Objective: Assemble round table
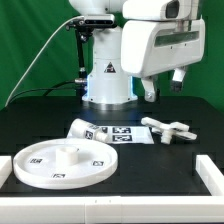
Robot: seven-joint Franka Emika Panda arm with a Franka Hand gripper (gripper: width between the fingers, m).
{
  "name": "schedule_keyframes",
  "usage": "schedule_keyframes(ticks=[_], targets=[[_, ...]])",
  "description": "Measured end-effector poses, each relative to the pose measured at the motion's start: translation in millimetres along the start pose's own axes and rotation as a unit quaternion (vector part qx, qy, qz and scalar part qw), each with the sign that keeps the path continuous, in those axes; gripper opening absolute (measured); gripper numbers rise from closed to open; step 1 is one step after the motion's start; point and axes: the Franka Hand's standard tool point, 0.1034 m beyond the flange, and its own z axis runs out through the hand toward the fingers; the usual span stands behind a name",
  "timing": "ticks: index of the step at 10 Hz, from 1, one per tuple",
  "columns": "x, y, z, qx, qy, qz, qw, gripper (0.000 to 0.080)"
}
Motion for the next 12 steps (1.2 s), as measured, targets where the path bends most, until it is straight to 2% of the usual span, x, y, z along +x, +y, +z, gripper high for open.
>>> schedule_keyframes(ticks=[1,2,4,5,6,9,10,11,12], targets=[[-4.5,-0.1,1.0,-0.002,0.002,0.006,1.0,0.065],[-15.7,0.3,4.6,-0.007,0.008,0.004,1.0,0.065],[-49.9,16.8,14.3,-0.002,0.003,-0.005,1.0,0.065],[-61.7,26.9,21.0,-0.007,0.009,-0.025,1.0,0.065],[-67.9,29.1,25.8,-0.004,0.006,-0.02,1.0,0.065],[-66.5,28.5,26.3,-0.004,0.006,-0.022,1.0,0.065],[-70.9,30.8,30.4,-0.004,0.008,-0.03,1.0,0.065],[-96.8,40.5,48.9,-0.004,0.012,-0.035,0.999,0.065],[-121.4,48.2,64.2,0.004,0.005,-0.039,0.999,0.065]])
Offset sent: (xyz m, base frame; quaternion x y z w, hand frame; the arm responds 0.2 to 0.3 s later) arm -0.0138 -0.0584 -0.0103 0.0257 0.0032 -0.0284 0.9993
